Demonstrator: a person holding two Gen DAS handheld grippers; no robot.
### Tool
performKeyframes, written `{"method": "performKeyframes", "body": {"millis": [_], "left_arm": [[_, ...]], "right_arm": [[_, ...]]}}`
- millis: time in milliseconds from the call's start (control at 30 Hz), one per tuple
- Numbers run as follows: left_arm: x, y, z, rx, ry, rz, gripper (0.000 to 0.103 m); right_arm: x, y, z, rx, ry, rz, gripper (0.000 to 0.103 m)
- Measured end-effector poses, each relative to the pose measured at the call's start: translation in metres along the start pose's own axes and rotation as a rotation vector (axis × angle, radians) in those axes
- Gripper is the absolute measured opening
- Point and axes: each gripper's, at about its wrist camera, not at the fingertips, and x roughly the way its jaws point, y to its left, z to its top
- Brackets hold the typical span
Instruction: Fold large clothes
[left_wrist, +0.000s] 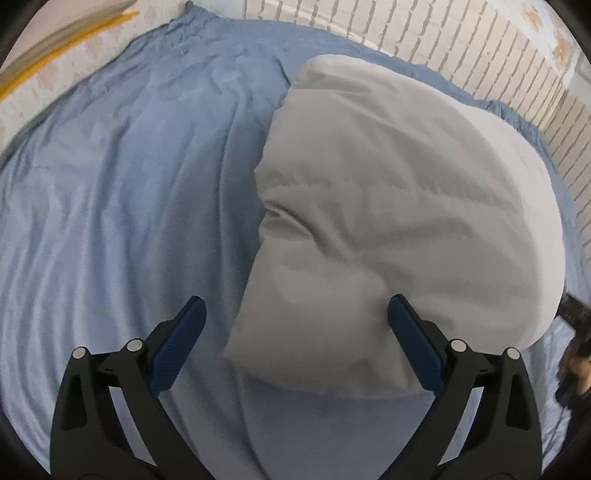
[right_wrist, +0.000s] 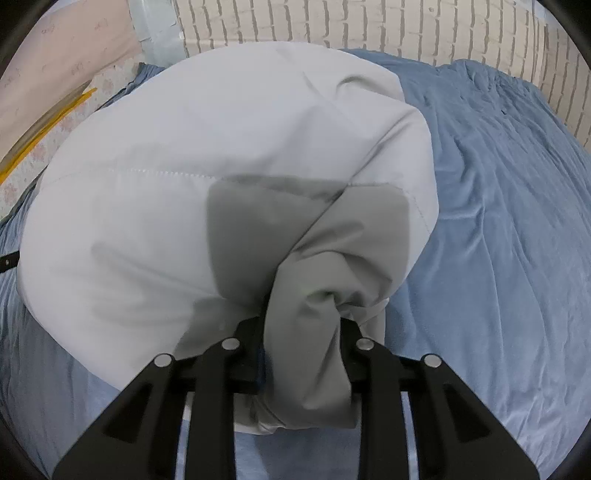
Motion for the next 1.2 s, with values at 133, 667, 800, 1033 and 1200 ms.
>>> {"method": "performKeyframes", "body": {"millis": [133, 667, 800, 1033, 1200], "left_arm": [[0.024, 0.001, 0.011, -0.037, 0.08, -0.092, 0.097], [0.041, -0.011, 0.027, 0.098, 0.095, -0.118, 0.091], [0.046, 0.01, 0.033, 0.112, 0.102, -0.115, 0.1], [0.061, 0.015, 0.048, 0.149, 0.137, -0.141, 0.099], [0.068, 0.012, 0.063, 0.155, 0.151, -0.195, 0.078]], "right_arm": [[0.0, -0.002, -0.002, 0.01, 0.005, 0.005, 0.029], [0.006, -0.013, 0.007, 0.03, 0.057, 0.042, 0.036], [0.009, -0.019, 0.012, 0.041, 0.085, 0.047, 0.044], [0.025, -0.044, 0.018, 0.179, 0.159, 0.148, 0.063], [0.032, -0.047, 0.022, 0.21, 0.19, 0.194, 0.066]]}}
